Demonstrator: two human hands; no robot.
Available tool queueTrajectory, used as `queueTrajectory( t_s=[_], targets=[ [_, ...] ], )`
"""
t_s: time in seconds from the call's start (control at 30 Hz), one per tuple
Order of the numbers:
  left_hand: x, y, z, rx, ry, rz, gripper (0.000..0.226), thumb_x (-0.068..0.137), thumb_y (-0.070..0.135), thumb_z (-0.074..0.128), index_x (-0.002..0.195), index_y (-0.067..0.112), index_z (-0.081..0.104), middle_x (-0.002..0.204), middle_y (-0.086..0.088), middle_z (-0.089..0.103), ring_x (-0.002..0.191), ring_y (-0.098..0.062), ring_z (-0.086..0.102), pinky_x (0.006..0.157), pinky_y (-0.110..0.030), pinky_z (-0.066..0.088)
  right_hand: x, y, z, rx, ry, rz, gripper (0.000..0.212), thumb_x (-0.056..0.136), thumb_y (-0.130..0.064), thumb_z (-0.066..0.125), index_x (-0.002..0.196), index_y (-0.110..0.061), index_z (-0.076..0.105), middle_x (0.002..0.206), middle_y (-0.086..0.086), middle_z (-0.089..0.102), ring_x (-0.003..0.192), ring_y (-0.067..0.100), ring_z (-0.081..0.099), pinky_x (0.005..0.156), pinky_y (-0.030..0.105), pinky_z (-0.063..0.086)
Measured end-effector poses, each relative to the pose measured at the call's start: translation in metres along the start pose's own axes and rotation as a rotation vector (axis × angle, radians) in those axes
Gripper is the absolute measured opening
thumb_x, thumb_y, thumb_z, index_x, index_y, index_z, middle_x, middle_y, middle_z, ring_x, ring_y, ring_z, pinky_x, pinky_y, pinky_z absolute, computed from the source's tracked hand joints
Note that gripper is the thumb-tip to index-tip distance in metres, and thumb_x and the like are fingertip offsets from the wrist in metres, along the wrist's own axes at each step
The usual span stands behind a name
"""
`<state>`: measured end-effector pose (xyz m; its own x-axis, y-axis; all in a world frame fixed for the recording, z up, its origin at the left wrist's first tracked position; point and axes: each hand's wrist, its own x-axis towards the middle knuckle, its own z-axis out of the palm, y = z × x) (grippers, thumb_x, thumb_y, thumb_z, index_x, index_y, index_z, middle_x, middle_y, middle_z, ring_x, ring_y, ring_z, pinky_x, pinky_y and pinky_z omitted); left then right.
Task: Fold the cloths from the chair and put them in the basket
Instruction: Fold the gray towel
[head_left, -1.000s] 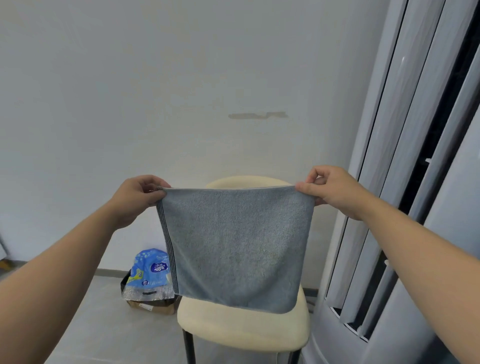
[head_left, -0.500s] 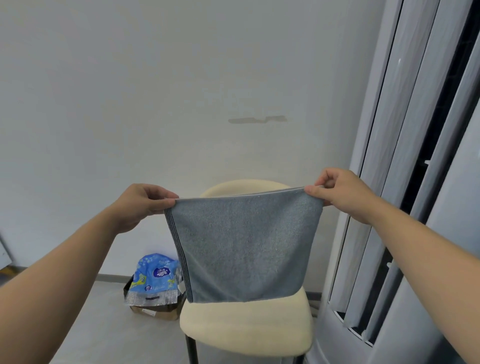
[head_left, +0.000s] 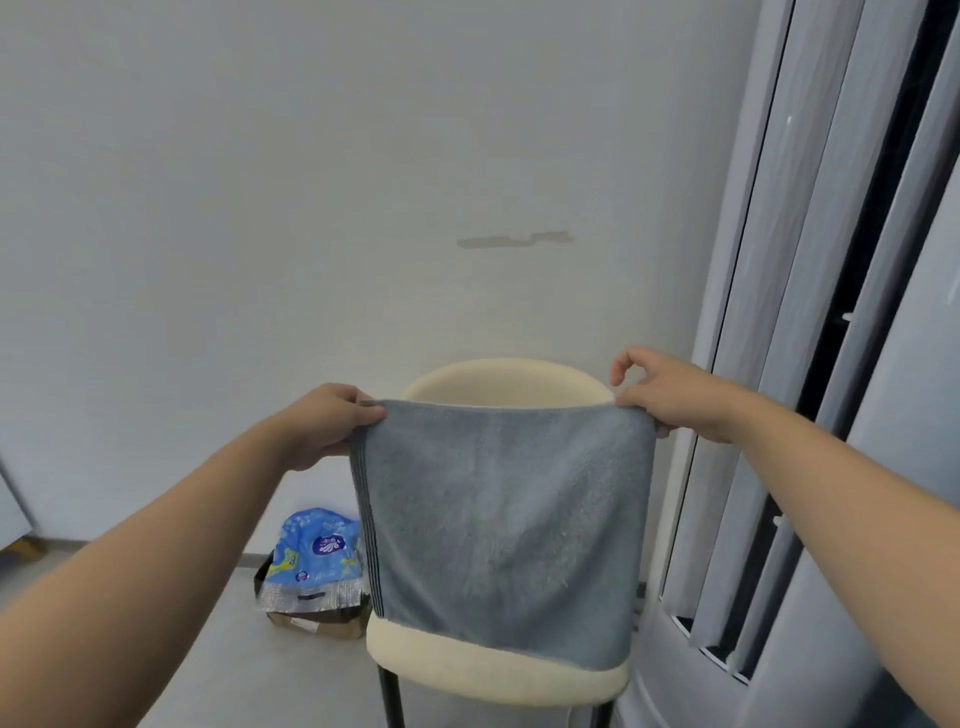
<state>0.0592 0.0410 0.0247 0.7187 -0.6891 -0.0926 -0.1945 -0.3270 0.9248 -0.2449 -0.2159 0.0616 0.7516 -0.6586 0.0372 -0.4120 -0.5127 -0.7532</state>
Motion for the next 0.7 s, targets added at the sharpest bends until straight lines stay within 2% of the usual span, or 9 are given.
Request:
queueTrajectory(
  t_s=[0.07,0.13,0.2,0.3,0.4,0.5,0.57,0.63,0.7],
  targets=[
    [-0.003,0.01,0.021,-0.033,0.047,0.011,0.01,0.096,0.011,0.07,0.092,0.011,0.06,0.081,-0.006,0.062,0.067,-0.015,0.06,0.055,-0.026,0.054,-0.003,-0.004,0.005,0.073,-0.049,0.027,0.012,0.094,-0.004,0.056,0.097,-0.011,0.065,0.087,0.015,0.056,0.064,0.023,0.051,0.053,0.032,0.052],
    [-0.008,0.021,0.04,-0.102,0.041,0.029,0.01,0.096,0.005,0.066,0.097,0.01,0.058,0.084,-0.009,0.061,0.066,-0.016,0.059,0.051,-0.025,0.055,-0.009,-0.012,0.008,0.209,-0.092,0.032,0.017,0.095,0.001,0.056,0.095,-0.004,0.072,0.098,0.021,0.064,0.073,0.027,0.062,0.065,0.037,0.061],
    [-0.014,0.03,0.055,-0.141,0.013,0.057,0.017,0.097,-0.002,0.06,0.111,0.007,0.056,0.097,-0.015,0.063,0.075,-0.022,0.063,0.063,-0.032,0.062,-0.016,-0.023,0.01,0.291,-0.148,0.022,0.021,0.094,0.005,0.055,0.098,0.002,0.075,0.103,0.027,0.069,0.081,0.033,0.07,0.078,0.042,0.063],
    [-0.026,0.04,0.076,-0.136,-0.017,0.162,0.026,0.095,-0.003,0.061,0.119,0.008,0.055,0.101,-0.019,0.066,0.081,-0.027,0.067,0.082,-0.047,0.063,-0.028,-0.039,0.011,0.279,-0.279,-0.055,0.032,0.089,0.012,0.048,0.104,0.002,0.075,0.09,0.025,0.069,0.089,0.032,0.074,0.086,0.039,0.062],
    [-0.037,0.047,0.092,-0.102,-0.041,0.286,0.022,0.093,0.004,0.067,0.113,0.012,0.059,0.093,-0.025,0.071,0.078,-0.026,0.068,0.083,-0.054,0.059,-0.037,-0.055,0.017,0.071,-0.356,-0.174,0.029,0.089,0.006,0.059,0.112,-0.006,0.072,0.096,0.012,0.079,0.095,0.023,0.076,0.083,0.032,0.061],
    [-0.044,0.049,0.105,-0.144,-0.052,0.341,0.021,0.092,0.008,0.071,0.111,0.013,0.063,0.091,-0.021,0.075,0.077,-0.024,0.07,0.079,-0.051,0.06,-0.036,-0.064,0.027,-0.1,-0.219,-0.301,0.01,0.094,-0.016,0.07,0.103,-0.016,0.074,0.081,-0.001,0.079,0.082,0.017,0.076,0.07,0.023,0.055],
    [-0.049,0.051,0.111,-0.213,-0.097,0.335,0.022,0.094,0.009,0.071,0.114,0.011,0.062,0.091,-0.016,0.077,0.077,-0.022,0.071,0.07,-0.041,0.061,-0.031,-0.065,0.032,-0.162,-0.119,-0.375,0.006,0.092,-0.03,0.074,0.093,-0.025,0.076,0.072,-0.011,0.074,0.068,0.007,0.07,0.062,0.014,0.047],
    [-0.053,0.052,0.115,-0.247,-0.138,0.327,0.023,0.097,0.011,0.069,0.119,0.012,0.061,0.092,-0.012,0.078,0.077,-0.02,0.072,0.064,-0.031,0.056,-0.025,-0.063,0.037,-0.218,-0.034,-0.437,0.011,0.088,-0.04,0.077,0.084,-0.03,0.076,0.062,-0.017,0.062,0.058,0.0,0.055,0.055,0.012,0.039],
    [-0.057,0.053,0.118,-0.282,-0.171,0.313,0.024,0.1,0.013,0.065,0.123,0.013,0.059,0.092,-0.01,0.077,0.078,-0.019,0.071,0.069,-0.033,0.057,-0.021,-0.06,0.042,-0.272,0.015,-0.458,0.016,0.086,-0.046,0.076,0.08,-0.032,0.075,0.062,-0.016,0.055,0.058,0.001,0.049,0.055,0.014,0.037]
  ],
)
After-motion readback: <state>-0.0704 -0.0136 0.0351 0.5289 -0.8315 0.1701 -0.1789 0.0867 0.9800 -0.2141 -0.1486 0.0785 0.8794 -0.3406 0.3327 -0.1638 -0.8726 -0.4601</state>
